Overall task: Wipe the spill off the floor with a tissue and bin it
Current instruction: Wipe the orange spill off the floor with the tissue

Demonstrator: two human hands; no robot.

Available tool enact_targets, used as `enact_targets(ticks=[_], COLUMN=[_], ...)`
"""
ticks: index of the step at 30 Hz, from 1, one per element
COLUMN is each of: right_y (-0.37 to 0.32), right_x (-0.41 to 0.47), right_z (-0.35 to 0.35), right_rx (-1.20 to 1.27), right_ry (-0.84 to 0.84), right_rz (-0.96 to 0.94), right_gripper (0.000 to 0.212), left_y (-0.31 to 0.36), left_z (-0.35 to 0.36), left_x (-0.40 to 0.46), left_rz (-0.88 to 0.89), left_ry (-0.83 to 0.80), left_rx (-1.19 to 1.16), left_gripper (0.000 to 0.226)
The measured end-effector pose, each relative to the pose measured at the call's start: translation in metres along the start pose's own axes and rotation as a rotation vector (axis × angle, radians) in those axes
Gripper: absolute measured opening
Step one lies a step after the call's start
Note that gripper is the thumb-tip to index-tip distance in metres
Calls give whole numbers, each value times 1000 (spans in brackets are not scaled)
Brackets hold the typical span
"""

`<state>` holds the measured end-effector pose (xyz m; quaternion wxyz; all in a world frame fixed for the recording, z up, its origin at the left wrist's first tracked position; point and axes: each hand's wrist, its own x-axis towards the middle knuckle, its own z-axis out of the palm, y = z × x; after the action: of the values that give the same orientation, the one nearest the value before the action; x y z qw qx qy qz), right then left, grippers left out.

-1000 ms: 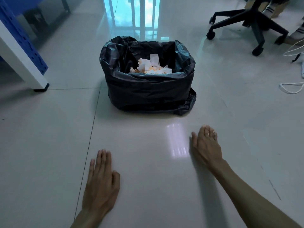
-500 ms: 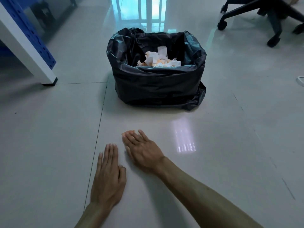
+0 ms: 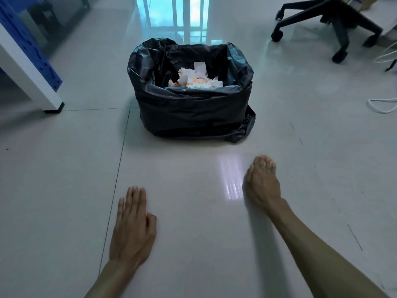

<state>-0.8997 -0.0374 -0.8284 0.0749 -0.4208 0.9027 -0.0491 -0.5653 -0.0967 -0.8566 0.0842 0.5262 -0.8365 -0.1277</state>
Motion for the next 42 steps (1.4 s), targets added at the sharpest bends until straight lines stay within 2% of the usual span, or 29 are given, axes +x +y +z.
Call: enact_targets(ticks=[3,8,10,12,14,16,18,21,23,26,28,31,34,37,40,42], right_y=[-67,-173,-188,-180,-150,-103,-46,33,52,26,-9,-74,-138,-161,-128,-95], right_x=[13,-18,-44,-63,-68,-61,-44,-27,-25,-23,-23,-40,-84,-127,-128,-113], right_z=[13,36,42,45,42,35,23,0,-1,12,19,31,42,46,43,35], right_rx=[-5,-48,-52,-36,-42,-68,-111,-115,-87,-30,-2,41,61,27,-26,-50], right_ry=[10,-67,-68,-68,-34,36,101,79,76,83,77,1,17,-62,23,112], right_rz=[-151,-604,-779,-861,-852,-730,-498,-155,-43,6,-68,-371,-688,-874,-864,-696], right_gripper=[52,56,55,52,52,53,54,55,54,54,53,52,50,51,51,51], left_y=[-1,-4,-6,-8,-9,-9,-8,-5,-3,0,-1,-3,-5,-7,-7,-9], left_z=[-1,-2,-1,0,-1,-1,-2,-2,-3,-3,-2,-1,-1,-4,-3,-2], left_x=[0,2,3,2,1,1,1,0,0,0,0,0,0,-1,0,1], left_rz=[-1,-8,10,23,27,33,31,29,25,14,11,17,19,18,1,17], left_ry=[10,10,1,-5,1,3,5,-6,-5,-13,-10,-11,2,34,55,34], left_rx=[-26,-48,-27,-18,-25,-28,-34,-26,-13,10,13,-4,-77,-181,-201,-167], left_gripper=[68,69,68,67,68,68,68,68,69,70,69,68,68,67,66,65])
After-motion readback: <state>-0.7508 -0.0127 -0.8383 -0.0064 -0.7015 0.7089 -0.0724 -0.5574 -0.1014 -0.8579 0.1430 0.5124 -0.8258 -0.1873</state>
